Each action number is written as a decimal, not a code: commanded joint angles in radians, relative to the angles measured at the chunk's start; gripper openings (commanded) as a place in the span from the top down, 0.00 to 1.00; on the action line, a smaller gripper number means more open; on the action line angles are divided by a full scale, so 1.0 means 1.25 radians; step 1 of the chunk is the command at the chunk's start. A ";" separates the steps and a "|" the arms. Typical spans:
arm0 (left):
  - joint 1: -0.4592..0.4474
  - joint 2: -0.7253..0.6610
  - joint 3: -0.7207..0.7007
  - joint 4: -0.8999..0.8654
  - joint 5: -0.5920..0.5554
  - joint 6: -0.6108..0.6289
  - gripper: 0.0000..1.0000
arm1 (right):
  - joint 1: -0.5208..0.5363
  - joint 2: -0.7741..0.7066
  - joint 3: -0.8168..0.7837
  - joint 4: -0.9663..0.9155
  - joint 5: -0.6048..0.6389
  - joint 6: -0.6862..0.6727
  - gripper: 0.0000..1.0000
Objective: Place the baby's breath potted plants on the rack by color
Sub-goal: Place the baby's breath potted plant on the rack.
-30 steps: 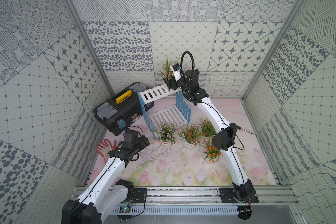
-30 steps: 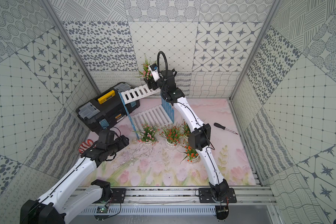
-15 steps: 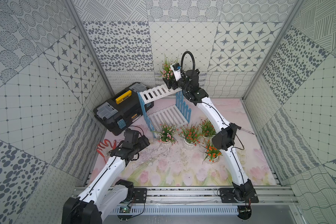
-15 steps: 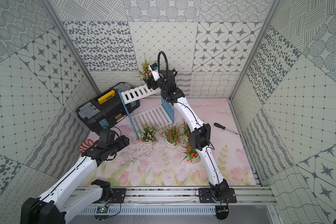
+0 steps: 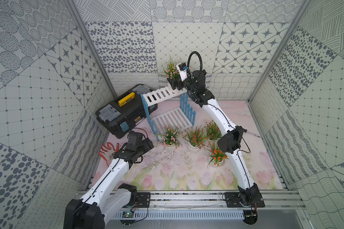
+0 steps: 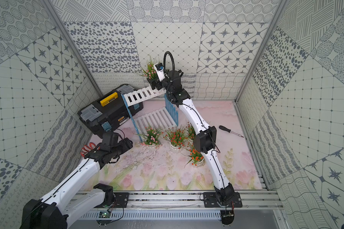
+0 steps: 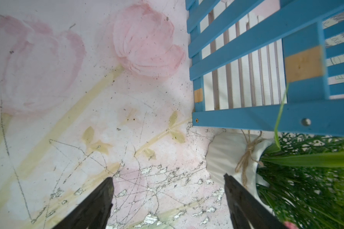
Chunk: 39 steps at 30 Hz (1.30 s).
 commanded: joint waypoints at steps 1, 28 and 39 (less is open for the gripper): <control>0.001 0.005 0.012 0.027 -0.002 0.017 0.12 | -0.002 0.009 0.019 0.047 -0.028 0.016 0.02; 0.001 -0.020 0.003 0.022 -0.008 0.013 0.11 | -0.021 -0.135 -0.060 0.158 -0.113 0.075 0.02; 0.001 -0.029 0.003 0.023 -0.011 0.014 0.11 | -0.022 -0.359 -0.301 0.187 -0.069 0.063 0.02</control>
